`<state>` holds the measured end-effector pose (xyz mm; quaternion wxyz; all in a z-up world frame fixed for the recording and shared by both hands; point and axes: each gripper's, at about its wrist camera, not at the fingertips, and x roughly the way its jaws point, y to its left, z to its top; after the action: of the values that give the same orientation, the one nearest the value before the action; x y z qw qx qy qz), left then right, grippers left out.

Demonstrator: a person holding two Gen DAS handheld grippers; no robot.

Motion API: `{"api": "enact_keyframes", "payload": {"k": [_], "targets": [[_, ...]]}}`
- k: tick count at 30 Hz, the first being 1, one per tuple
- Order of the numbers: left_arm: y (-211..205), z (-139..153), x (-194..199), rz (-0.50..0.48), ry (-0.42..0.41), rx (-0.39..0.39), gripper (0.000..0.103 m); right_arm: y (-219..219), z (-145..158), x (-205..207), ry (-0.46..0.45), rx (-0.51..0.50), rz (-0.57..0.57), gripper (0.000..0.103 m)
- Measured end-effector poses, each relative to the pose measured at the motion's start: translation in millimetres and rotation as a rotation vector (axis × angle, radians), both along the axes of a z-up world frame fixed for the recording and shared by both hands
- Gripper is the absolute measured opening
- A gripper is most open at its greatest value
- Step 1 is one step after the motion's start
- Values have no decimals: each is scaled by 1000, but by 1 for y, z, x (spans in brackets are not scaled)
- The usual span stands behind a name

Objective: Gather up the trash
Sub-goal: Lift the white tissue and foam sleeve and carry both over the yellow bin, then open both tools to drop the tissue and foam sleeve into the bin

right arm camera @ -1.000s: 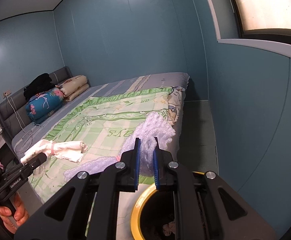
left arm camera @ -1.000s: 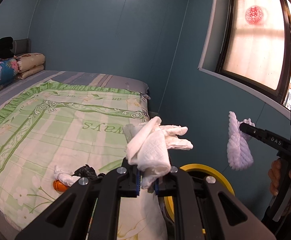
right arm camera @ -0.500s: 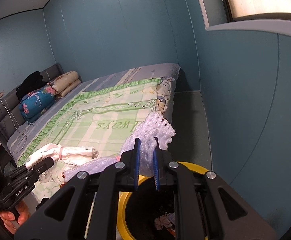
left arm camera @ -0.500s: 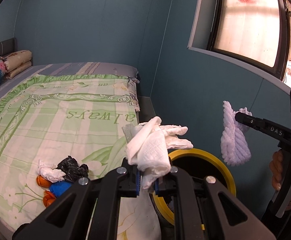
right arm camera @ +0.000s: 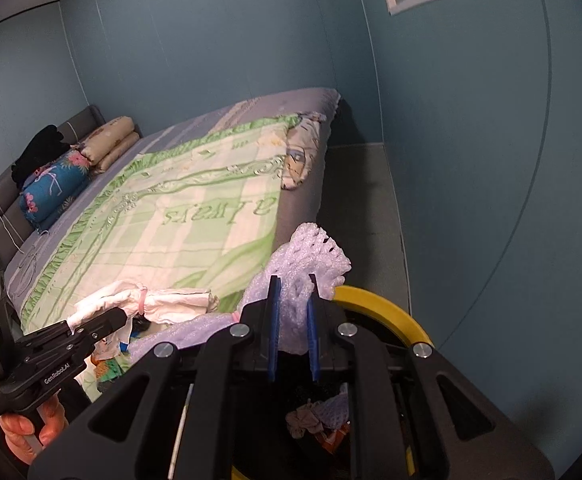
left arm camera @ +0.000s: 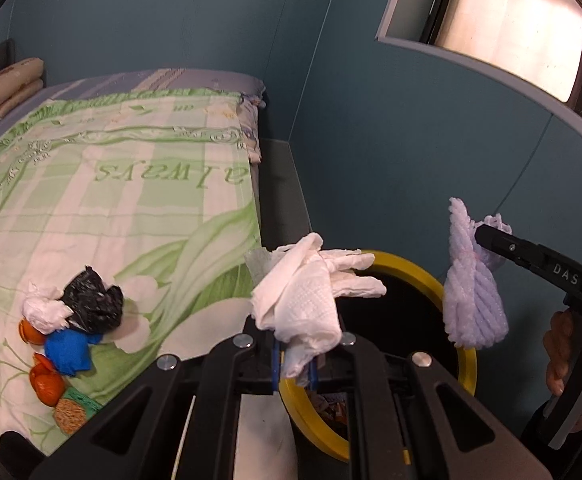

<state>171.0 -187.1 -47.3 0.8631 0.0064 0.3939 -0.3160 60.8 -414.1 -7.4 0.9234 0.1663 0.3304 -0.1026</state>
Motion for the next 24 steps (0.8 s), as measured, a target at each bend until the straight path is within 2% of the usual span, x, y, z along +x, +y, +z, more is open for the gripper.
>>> {"api": "enact_keyframes", "payload": {"k": [8, 12, 16, 19, 20, 21, 24], "targets": [[-34, -25, -6, -76, 49, 42, 9, -17, -23, -2, 16, 49, 17, 12], [-42, -29, -10, -112, 64, 31, 9, -22, -33, -2, 14, 69, 18, 13], [-42, -28, -12, -122, 68, 21, 12, -21, -35, -1, 24, 79, 16, 23], [-39, -28, -12, -112, 72, 13, 28, -21, -33, 2, 23, 84, 7, 31], [-38, -27, -11, -105, 71, 12, 38, -22, -33, 2, 19, 89, 3, 33], [-36, -27, -11, -98, 68, 8, 43, -22, -32, 1, 17, 91, -1, 36], [-33, -24, -12, -91, 54, 10, 51, -22, -30, -2, -4, 101, -11, 43]]}}
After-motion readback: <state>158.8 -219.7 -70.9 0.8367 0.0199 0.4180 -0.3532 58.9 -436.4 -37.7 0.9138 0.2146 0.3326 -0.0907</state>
